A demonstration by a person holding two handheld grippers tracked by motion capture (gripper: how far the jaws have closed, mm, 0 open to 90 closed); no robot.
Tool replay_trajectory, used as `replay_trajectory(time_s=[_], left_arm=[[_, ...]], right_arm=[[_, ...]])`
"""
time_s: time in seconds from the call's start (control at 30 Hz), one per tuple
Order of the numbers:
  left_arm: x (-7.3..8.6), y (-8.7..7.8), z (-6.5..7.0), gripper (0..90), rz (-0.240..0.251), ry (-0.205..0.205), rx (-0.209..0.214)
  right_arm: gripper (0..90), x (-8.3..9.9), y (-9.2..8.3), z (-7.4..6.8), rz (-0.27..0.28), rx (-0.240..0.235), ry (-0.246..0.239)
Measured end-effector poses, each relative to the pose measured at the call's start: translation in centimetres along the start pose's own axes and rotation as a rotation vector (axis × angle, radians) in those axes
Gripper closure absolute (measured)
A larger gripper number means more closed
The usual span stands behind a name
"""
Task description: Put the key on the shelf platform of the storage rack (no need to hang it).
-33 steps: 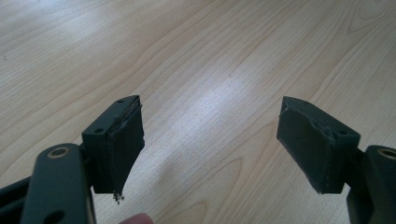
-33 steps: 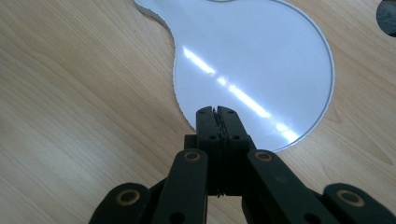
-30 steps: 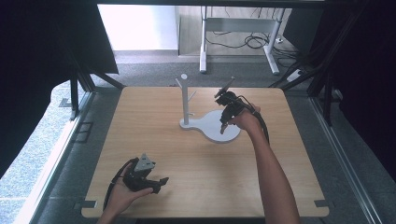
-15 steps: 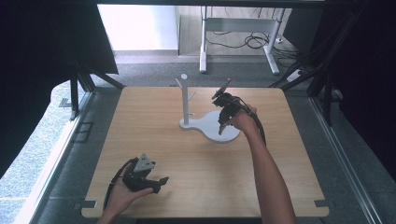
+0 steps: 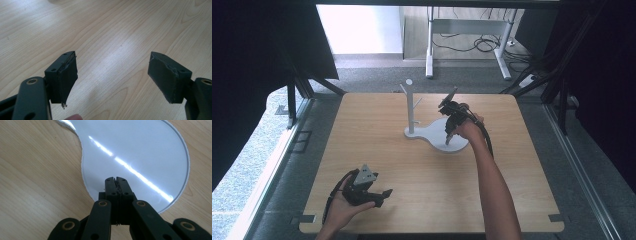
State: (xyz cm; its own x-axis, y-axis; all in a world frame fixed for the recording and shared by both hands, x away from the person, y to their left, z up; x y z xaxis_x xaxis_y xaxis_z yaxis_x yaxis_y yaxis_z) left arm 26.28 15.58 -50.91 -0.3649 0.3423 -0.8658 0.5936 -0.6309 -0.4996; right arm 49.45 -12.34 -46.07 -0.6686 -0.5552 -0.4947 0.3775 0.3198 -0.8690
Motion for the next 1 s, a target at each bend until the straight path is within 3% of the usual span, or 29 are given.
replay_trajectory(time_s=[0.27,0.53,1.0], left_arm=[[0.0,-0.2,-0.2,23.8,0.005,-0.005,-0.008],[0.1,-0.2,-0.2,23.7,0.003,-0.005,-0.008],[0.4,-0.2,-0.4,23.7,-0.006,-0.014,-0.016]], right_arm=[[89.5,-0.4,1.4,0.6,0.025,0.011,0.026],[89.3,-0.7,2.2,0.7,0.012,0.042,0.015],[88.7,0.7,5.4,3.4,0.022,0.078,0.105]])
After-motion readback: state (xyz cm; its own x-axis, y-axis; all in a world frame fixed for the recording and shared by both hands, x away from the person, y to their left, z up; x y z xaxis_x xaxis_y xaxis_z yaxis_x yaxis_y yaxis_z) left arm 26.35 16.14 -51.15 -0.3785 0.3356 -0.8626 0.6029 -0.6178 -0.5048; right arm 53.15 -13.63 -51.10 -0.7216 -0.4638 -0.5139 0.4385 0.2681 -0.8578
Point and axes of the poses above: each handheld gripper's, and its own axes: y roughly forward along the jaws, x roughly out of its underside, z roughly to its right, the point moved 3 cm from there along y, roughly forward along the jaws, and after that the axes turned 14 degrees about z, right-handed, at the moved point
